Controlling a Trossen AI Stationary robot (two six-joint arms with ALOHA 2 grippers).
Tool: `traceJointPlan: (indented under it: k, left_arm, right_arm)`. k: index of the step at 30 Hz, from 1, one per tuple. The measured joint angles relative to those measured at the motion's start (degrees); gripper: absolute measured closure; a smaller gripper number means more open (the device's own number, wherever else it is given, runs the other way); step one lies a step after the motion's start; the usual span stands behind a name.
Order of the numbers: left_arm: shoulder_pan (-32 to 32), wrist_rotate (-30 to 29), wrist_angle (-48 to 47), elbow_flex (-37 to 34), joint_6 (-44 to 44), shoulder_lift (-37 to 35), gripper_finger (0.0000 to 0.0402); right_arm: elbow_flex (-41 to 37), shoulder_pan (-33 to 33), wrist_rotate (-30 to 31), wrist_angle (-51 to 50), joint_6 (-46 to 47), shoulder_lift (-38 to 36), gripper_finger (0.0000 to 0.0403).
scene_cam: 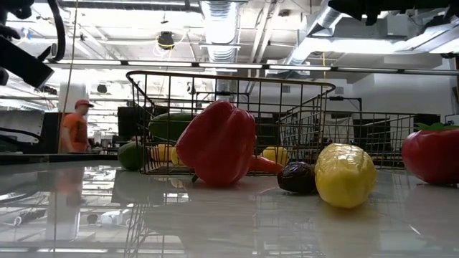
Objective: Sort produce into baskets
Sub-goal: Put the brown potato into the left wire basket
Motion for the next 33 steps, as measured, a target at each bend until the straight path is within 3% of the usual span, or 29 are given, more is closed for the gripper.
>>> traceJointPlan:
  k: [6, 10, 19, 22, 28, 33]
  left_arm:
    - [0.9, -0.2, 1.1, 0.1, 1.8, -0.1, 0.0191]
    - [2.7, 0.5, 2.7, 1.7, 5.9, 0.1, 0.0204]
    - [8.8, 4.1, 3.9, 17.8, 24.4, 0.2, 0.0204]
    - [10.7, 1.6, 9.5, 23.8, 33.6, 0.2, 0.0204]
    - [19.5, -10.0, 17.4, 31.2, 50.4, 0.1, 0.0204]
    - [30.6, -10.6, 24.9, 31.8, 62.3, 1.0, 0.0204]
  right_arm:
    - [0.0, 0.0, 0.0, 0.1, 0.0, 0.0, 0.0149]
    - [0.0, 0.0, 0.1, 0.1, 0.0, 0.0, 0.0149]
    - [0.0, 0.0, 0.3, 0.1, 0.2, 0.0, 0.0149]
    - [0.0, 0.0, 0.3, 0.1, 0.2, 0.0, 0.0149]
    - [0.0, 0.0, 0.2, 0.1, 1.7, 0.0, 0.0149]
    - [0.0, 0.0, 0.2, 0.1, 2.6, 0.0, 0.0149]
